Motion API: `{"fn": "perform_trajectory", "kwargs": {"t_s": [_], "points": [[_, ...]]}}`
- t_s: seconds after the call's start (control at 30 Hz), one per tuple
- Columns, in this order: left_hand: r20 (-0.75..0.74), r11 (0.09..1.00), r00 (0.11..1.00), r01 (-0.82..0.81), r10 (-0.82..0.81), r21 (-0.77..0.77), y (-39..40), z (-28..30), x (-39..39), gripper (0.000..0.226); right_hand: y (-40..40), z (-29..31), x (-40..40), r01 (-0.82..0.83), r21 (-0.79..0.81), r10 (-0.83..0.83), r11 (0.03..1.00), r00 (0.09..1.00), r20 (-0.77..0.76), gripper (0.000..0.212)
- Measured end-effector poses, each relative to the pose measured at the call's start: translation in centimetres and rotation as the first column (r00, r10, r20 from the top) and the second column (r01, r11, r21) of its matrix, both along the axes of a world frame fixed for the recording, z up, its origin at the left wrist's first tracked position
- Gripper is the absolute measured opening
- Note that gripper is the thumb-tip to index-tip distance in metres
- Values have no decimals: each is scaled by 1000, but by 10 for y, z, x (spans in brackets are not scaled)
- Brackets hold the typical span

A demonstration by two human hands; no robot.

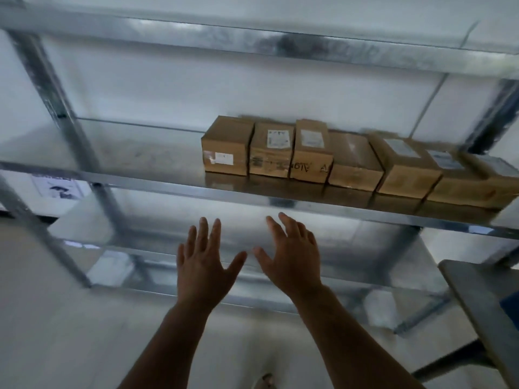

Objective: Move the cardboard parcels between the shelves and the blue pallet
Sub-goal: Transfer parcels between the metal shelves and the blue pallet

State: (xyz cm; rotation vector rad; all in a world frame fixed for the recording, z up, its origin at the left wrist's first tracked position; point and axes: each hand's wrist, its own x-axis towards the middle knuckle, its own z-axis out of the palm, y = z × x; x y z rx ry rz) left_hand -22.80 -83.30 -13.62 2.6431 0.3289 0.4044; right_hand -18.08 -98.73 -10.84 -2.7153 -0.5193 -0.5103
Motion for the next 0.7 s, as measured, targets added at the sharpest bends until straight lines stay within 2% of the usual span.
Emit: {"fn": "perform_trajectory", "kwargs": {"t_s": [0.3, 0.5, 0.7], "points": [[-1, 994, 1000, -11, 11, 107, 69, 6, 106, 93, 68, -2, 107, -68, 50, 71, 996, 995, -73, 62], [-8, 991, 1000, 5, -4, 133, 98, 16, 181, 99, 94, 5, 181, -21, 94, 26, 995, 998, -52, 52], [-41, 997, 999, 39, -36, 73, 129, 14, 226, 100, 112, 2, 233, 76, 89, -66, 993, 993, -101, 46]]}}
